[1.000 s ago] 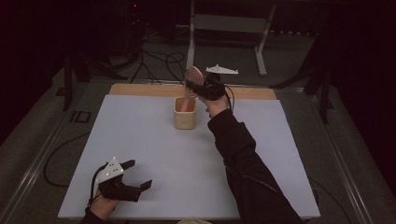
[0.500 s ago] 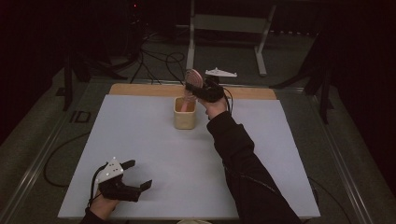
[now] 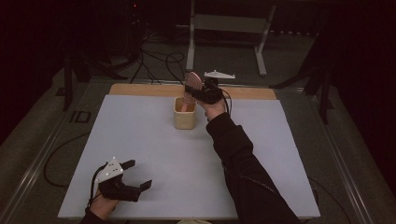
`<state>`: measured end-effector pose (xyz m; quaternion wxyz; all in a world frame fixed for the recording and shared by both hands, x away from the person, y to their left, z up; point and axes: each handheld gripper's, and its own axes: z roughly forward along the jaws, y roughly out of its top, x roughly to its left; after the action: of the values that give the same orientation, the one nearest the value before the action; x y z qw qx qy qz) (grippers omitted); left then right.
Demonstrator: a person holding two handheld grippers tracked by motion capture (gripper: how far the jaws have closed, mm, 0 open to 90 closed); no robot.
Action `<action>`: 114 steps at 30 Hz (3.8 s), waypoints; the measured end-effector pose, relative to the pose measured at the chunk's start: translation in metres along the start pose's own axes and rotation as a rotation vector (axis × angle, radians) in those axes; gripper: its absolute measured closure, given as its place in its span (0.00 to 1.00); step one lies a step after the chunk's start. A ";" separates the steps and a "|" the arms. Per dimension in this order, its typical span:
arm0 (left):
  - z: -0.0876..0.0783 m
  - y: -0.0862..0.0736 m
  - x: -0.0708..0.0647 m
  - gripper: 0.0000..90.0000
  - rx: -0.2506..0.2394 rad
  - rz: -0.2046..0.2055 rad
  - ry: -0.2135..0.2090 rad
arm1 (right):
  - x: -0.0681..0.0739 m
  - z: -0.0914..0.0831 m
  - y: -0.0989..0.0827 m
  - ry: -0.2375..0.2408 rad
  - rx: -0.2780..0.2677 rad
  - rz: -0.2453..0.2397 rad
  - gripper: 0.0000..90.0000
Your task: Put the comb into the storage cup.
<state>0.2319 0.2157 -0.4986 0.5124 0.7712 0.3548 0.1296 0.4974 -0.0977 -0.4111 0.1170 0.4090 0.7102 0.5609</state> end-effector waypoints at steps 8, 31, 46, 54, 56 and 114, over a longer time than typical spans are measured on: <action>0.000 0.000 0.001 0.00 0.001 -0.002 0.000 | -0.003 0.003 -0.005 0.016 0.019 0.021 0.71; 0.001 -0.001 0.001 0.00 0.002 -0.003 -0.001 | -0.014 0.000 -0.007 -0.015 0.052 0.012 0.68; 0.001 0.000 0.001 0.00 -0.001 -0.001 0.002 | -0.017 -0.003 -0.005 -0.029 0.082 -0.005 0.48; 0.001 0.000 0.001 0.00 0.001 -0.001 0.004 | -0.019 -0.010 -0.004 -0.024 0.079 -0.006 0.26; 0.001 0.000 0.000 0.00 0.000 0.001 0.004 | -0.020 -0.011 -0.004 -0.020 0.095 -0.004 0.19; 0.002 0.000 0.000 0.00 0.010 0.008 0.010 | -0.028 -0.066 -0.035 0.005 0.213 -0.095 0.09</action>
<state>0.2330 0.2139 -0.4993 0.5063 0.7745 0.3548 0.1340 0.4585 -0.1652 -0.4285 0.0976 0.3833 0.7846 0.4773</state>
